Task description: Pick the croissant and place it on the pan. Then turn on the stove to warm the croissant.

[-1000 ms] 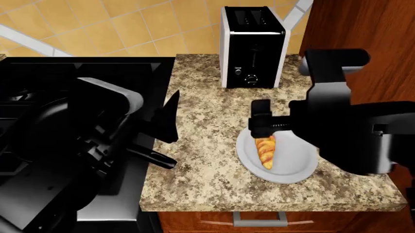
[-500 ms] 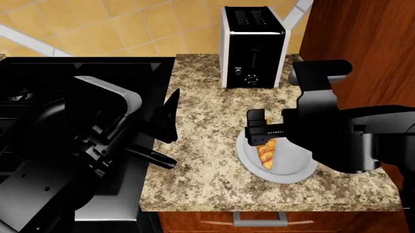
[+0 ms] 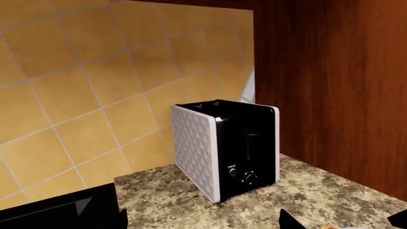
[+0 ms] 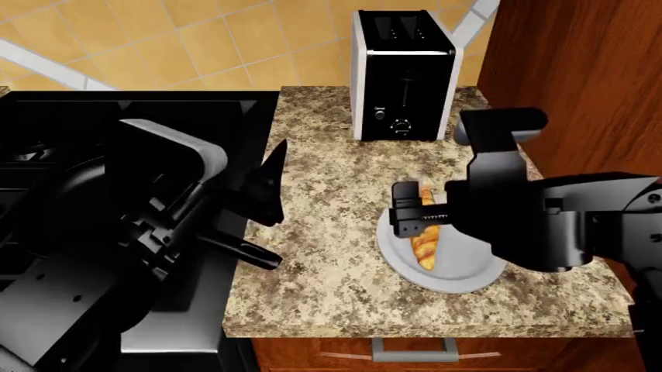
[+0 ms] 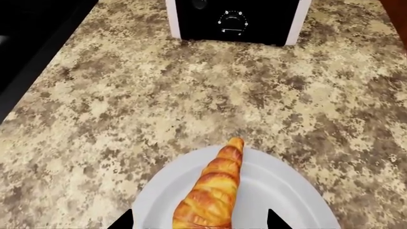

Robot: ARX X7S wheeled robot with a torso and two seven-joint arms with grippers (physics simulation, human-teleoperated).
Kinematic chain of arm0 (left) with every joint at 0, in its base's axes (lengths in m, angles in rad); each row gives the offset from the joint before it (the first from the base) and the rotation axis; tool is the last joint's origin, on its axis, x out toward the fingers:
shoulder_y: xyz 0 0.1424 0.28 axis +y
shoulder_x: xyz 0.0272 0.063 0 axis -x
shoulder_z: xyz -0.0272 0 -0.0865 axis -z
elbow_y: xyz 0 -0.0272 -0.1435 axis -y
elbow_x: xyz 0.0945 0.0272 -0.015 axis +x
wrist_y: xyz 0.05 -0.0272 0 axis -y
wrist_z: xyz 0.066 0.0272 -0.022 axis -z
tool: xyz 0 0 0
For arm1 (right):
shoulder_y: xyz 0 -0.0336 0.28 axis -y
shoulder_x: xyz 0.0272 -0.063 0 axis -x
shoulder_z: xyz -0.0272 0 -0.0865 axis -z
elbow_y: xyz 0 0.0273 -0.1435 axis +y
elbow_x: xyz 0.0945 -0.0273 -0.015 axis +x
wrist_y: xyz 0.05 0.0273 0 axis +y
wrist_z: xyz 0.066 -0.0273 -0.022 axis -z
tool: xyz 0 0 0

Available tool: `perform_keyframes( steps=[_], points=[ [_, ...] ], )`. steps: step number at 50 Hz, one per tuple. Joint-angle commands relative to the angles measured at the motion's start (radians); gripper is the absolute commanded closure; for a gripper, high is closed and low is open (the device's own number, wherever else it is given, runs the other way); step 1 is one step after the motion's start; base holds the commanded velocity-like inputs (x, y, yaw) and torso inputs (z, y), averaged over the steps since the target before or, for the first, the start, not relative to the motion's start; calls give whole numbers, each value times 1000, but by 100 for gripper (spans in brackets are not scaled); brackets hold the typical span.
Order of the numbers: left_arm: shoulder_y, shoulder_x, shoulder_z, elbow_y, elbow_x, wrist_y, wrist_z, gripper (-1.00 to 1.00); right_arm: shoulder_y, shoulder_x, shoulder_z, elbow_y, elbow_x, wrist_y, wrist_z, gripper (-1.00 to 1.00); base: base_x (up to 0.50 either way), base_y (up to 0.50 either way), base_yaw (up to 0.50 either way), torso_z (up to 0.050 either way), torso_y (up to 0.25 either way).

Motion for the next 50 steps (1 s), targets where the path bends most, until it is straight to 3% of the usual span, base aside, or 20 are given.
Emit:
perform_keyframes(
  steps=[1,50],
  points=[
    [-5,1,7,-16,7,14,0,-100,-12,2,-7,23,-17,-7,-27,-100,0,0,0,0,0],
    [-2,-1,12,-30,-17,35,-3,-100,-36,-6,-49,91,-61,-17,-119,-100,0,0,0,0,0]
  ],
)
